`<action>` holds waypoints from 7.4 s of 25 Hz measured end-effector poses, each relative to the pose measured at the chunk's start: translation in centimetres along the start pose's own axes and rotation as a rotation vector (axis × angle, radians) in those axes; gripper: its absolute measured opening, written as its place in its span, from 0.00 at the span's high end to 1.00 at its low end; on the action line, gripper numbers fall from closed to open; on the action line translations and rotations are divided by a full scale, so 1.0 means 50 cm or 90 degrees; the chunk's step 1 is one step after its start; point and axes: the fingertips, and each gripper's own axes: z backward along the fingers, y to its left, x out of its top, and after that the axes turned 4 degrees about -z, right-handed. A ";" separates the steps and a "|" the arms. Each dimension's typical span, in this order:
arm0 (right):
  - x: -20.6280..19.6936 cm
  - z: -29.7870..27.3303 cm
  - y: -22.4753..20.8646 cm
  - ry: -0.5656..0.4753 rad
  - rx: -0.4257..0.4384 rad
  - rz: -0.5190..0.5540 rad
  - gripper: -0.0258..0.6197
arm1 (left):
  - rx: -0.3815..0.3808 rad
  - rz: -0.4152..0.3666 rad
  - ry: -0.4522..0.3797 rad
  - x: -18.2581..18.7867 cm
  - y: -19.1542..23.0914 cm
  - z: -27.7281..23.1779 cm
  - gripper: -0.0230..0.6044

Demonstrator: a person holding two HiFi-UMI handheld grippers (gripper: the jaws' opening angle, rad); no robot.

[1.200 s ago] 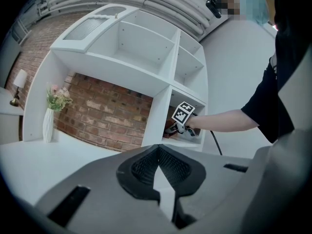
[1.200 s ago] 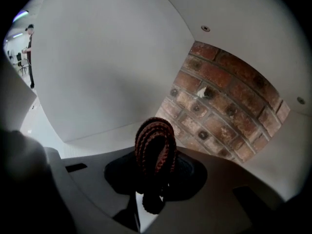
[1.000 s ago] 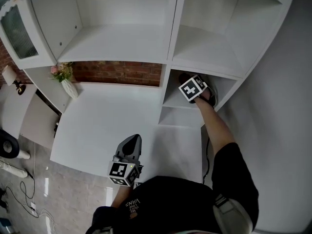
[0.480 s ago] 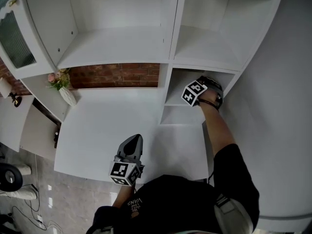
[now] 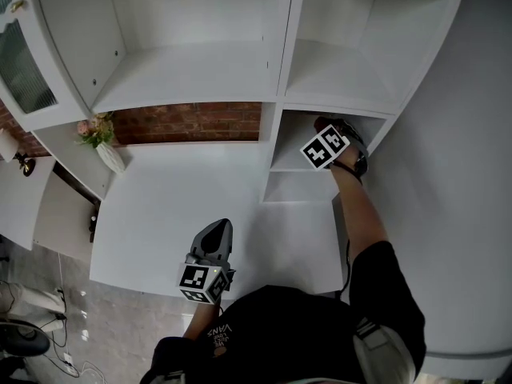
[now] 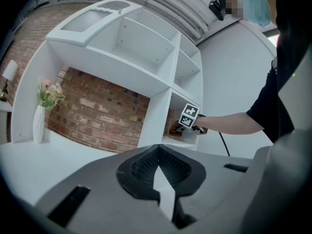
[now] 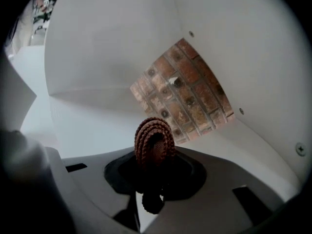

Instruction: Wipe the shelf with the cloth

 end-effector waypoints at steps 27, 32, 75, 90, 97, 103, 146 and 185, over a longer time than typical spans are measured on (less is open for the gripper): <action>0.119 0.072 0.191 -0.161 0.247 -0.129 0.82 | 0.035 0.010 0.024 -0.033 -0.047 0.035 0.95; 0.046 0.052 0.137 -0.117 0.197 -0.135 0.82 | 0.009 0.016 0.030 -0.050 -0.055 0.021 0.95; 0.115 0.201 0.263 -0.274 0.257 -0.260 0.82 | -0.011 0.014 0.042 -0.051 -0.090 0.016 0.95; -0.001 0.156 0.202 -0.220 0.144 -0.203 0.82 | -0.031 0.012 0.054 -0.064 -0.116 -0.004 0.95; -0.120 0.131 0.122 -0.159 0.074 -0.227 0.82 | -0.074 0.013 0.059 -0.072 -0.152 -0.044 0.95; -0.211 0.120 0.072 -0.110 0.025 -0.233 0.82 | -0.108 0.008 0.061 -0.065 -0.183 -0.075 0.95; 0.003 0.361 0.354 -0.426 0.355 -0.242 0.82 | 0.131 -0.028 0.029 -0.004 -0.028 0.017 0.95; -0.058 0.384 0.412 -0.416 0.432 -0.230 0.82 | 0.163 -0.008 0.033 -0.036 -0.053 0.038 0.95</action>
